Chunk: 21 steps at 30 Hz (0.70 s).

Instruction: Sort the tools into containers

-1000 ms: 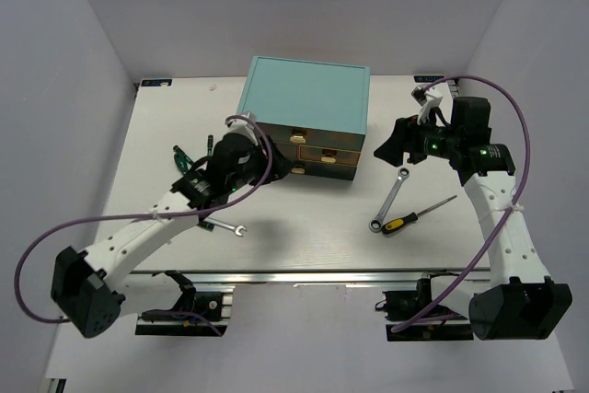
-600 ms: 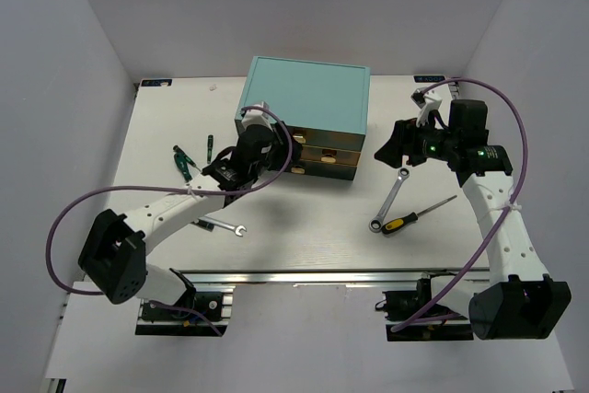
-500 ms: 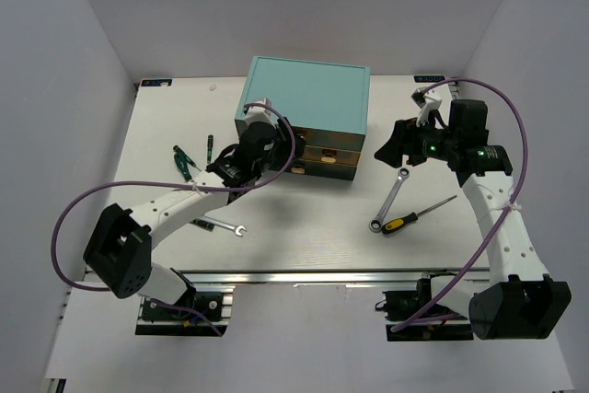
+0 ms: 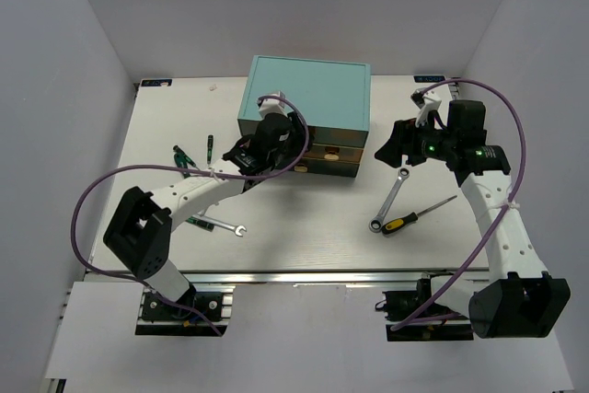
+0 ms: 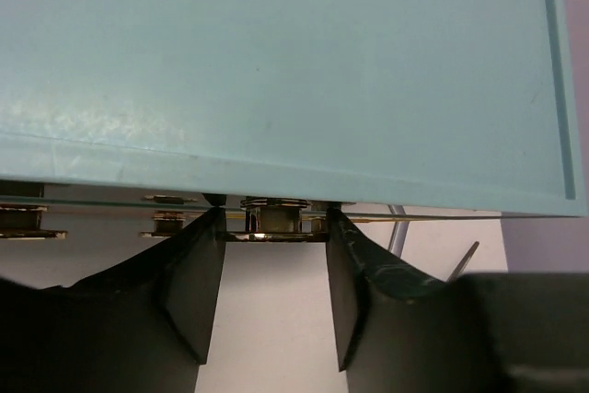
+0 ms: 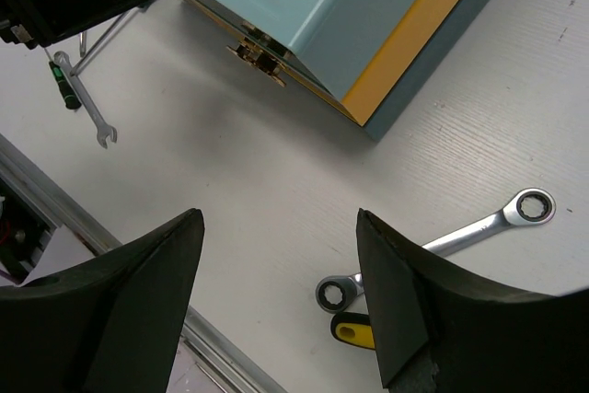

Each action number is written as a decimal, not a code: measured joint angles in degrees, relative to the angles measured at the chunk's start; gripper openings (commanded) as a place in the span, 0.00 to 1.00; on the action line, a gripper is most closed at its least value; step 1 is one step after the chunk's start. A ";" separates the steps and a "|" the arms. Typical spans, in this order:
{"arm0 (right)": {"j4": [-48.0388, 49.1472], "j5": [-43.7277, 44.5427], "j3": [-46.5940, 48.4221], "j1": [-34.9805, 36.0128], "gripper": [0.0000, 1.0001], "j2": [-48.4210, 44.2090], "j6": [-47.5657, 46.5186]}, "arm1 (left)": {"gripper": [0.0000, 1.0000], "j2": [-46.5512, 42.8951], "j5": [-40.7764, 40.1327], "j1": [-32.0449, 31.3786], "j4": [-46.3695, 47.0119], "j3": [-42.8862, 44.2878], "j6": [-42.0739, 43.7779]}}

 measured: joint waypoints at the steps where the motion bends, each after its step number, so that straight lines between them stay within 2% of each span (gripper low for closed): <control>1: 0.07 0.11 0.00 0.00 0.73 0.00 0.00 | 0.47 0.13 -0.09 0.00 0.09 0.00 -0.20; 5: 0.26 0.20 -0.02 0.00 0.73 0.00 -0.02 | 0.37 0.02 -0.22 -0.07 0.11 -0.09 -0.31; 11: 0.44 0.37 -0.87 0.00 0.73 -0.02 -0.44 | 0.30 -2.71 1.03 -0.02 3.06 -4.26 -0.31; 15: 0.59 0.76 -1.92 0.00 0.73 -0.20 -1.05 | 0.25 -9.75 4.20 -0.04 3.56 -11.15 -0.33; 21: 1.07 1.73 -3.76 0.00 0.73 -1.05 -1.46 | 0.25 -21.66 8.20 -0.02 1.60 -20.52 -0.22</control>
